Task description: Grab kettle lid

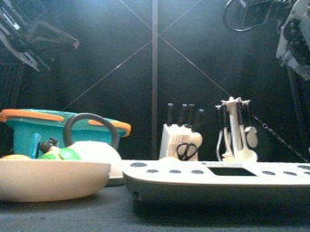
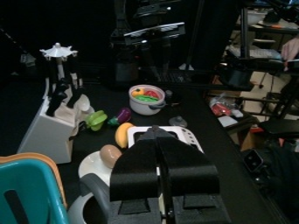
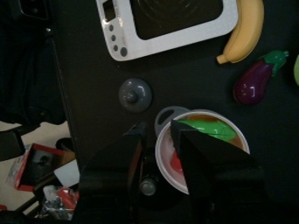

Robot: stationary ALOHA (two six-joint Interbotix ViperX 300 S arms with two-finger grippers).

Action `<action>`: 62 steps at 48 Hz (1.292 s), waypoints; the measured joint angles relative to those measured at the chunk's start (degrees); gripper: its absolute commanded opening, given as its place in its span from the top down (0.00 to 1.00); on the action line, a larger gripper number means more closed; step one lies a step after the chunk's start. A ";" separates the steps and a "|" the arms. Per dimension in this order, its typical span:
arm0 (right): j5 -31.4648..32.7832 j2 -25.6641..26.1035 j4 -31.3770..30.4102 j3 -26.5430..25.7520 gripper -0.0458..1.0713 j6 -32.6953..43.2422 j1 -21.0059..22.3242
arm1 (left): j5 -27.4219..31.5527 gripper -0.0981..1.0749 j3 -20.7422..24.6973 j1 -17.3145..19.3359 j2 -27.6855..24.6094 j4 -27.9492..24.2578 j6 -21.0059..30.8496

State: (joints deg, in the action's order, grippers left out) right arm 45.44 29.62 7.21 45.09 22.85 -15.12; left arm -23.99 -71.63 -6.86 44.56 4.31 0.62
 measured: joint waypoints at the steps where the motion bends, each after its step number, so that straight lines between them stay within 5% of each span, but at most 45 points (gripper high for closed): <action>1: 0.00 -0.35 -0.26 0.09 0.31 0.26 -0.35 | 0.00 0.73 -0.09 0.00 0.00 0.00 0.00; 8: 1.23 -2.72 -5.19 -0.35 0.31 6.15 -3.78 | 0.00 0.73 -0.18 0.09 0.00 0.00 0.00; 15: 2.81 -3.34 -16.44 -0.62 0.31 19.51 -9.93 | 0.00 0.73 -0.18 0.18 0.00 0.00 0.09; 26: -4.57 -6.42 -33.40 0.97 0.32 43.42 -20.57 | 0.09 0.73 -0.18 0.26 0.00 0.00 0.00; 40: -9.40 -16.26 -48.08 2.02 0.32 61.70 -26.02 | 0.00 0.73 -0.79 0.18 0.00 0.00 0.00; 62: -11.43 -26.10 -48.34 -0.97 0.32 64.25 -27.25 | 0.00 0.73 -1.23 0.26 0.00 0.09 0.09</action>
State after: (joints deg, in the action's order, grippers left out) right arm 34.01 3.52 -41.13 44.12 87.10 -42.36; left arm -23.99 -72.86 -6.59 44.56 4.39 0.70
